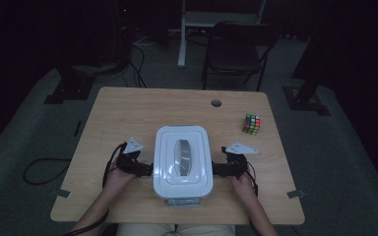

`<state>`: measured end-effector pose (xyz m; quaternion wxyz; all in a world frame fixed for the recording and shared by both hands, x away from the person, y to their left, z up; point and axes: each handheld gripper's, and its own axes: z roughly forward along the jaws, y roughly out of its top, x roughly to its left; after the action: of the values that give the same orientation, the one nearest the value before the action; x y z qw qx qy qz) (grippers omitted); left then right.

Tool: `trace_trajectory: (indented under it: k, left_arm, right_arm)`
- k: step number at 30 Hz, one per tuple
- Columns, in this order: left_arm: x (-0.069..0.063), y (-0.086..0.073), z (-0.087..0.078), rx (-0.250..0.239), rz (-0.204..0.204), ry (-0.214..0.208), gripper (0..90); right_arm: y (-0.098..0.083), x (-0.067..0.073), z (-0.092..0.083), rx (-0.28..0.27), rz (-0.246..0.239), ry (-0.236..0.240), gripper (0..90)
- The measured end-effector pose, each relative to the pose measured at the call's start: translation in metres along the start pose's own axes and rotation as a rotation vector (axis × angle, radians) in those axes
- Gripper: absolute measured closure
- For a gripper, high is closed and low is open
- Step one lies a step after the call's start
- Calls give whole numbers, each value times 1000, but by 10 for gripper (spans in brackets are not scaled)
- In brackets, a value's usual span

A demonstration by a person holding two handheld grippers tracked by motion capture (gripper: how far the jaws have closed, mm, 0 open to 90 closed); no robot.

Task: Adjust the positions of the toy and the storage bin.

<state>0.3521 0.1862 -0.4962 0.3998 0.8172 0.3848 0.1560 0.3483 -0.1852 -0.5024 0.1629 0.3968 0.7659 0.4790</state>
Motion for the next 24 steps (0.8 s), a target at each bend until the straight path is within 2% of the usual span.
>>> trace_trajectory:
  k: [4, 8, 11, 16, 19, 21, 24]
  left_arm:
    - [4, -5, -1, 10, -8, 2, 22]
    - [13, -10, -10, 12, -19, 17, 21]
    - [21, -14, -17, 13, -30, 29, 22]
    - [28, -20, -29, -20, -55, 41, 22]
    - [31, -26, -35, -32, -58, 55, 22]
    - [33, -30, -39, -33, -75, 46, 22]
    - [36, -37, -45, -24, -78, 60, 22]
  right_arm:
    - [3, -10, -4, -24, 3, -66, 126]
    - [5, -21, -10, -62, 41, -112, 125]
    - [7, -29, -16, -94, 62, -135, 124]
    - [11, -46, -23, -138, 92, -139, 126]
    - [13, -56, -28, -162, 114, -182, 126]
    - [14, -64, -32, -169, 138, -208, 126]
    - [14, -76, -37, -190, 177, -230, 126]
